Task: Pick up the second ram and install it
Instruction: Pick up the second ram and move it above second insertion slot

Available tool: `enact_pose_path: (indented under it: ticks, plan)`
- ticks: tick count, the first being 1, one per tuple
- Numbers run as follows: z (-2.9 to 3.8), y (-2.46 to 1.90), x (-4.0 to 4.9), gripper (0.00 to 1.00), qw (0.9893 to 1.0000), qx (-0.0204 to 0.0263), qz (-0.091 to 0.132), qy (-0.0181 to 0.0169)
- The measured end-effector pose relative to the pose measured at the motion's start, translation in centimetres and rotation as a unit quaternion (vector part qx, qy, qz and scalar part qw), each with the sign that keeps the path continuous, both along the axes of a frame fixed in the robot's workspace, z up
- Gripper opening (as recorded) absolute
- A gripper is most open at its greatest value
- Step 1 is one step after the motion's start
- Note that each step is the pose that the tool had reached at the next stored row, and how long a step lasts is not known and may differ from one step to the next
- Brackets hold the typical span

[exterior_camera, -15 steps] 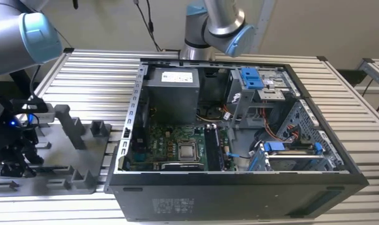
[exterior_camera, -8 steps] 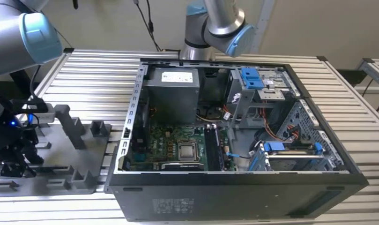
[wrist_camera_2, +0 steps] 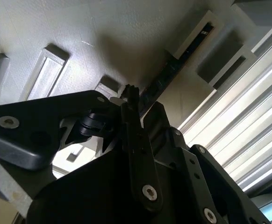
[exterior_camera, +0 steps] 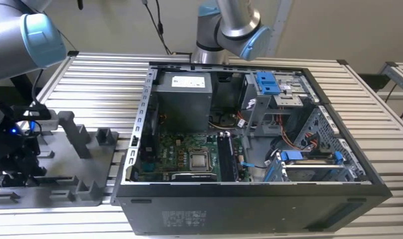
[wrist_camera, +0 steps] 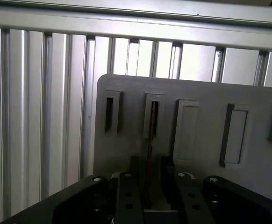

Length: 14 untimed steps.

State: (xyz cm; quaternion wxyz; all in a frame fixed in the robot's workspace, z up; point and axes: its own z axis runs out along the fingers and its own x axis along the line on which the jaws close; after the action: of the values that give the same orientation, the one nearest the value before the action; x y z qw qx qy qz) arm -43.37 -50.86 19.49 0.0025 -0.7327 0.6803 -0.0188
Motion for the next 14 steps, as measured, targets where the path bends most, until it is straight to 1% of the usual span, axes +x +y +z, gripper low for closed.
enact_pose_path:
  ticks: [2, 3, 4, 10, 11, 13, 14]
  plan:
    - [0.0, 0.0, 0.0, 0.33, 1.0, 0.0, 0.0, 0.0]
    - [0.0, 0.0, 0.0, 0.31, 1.0, 0.0, 0.0, 0.0]
    - [0.0, 0.0, 0.0, 0.24, 1.0, 0.0, 0.0, 0.0]
    - [0.01, 0.0, -0.01, 0.24, 1.0, -0.0001, 0.0, 0.0]
    - [0.01, 0.0, -0.01, 0.22, 1.0, -0.0001, 0.0, 0.0]
    - [0.01, 0.0, 0.0, 0.22, 1.0, -0.0001, 0.0, -0.0001]
    - [0.01, 0.0, 0.0, 0.15, 1.0, 0.0, 0.0, -0.0001]
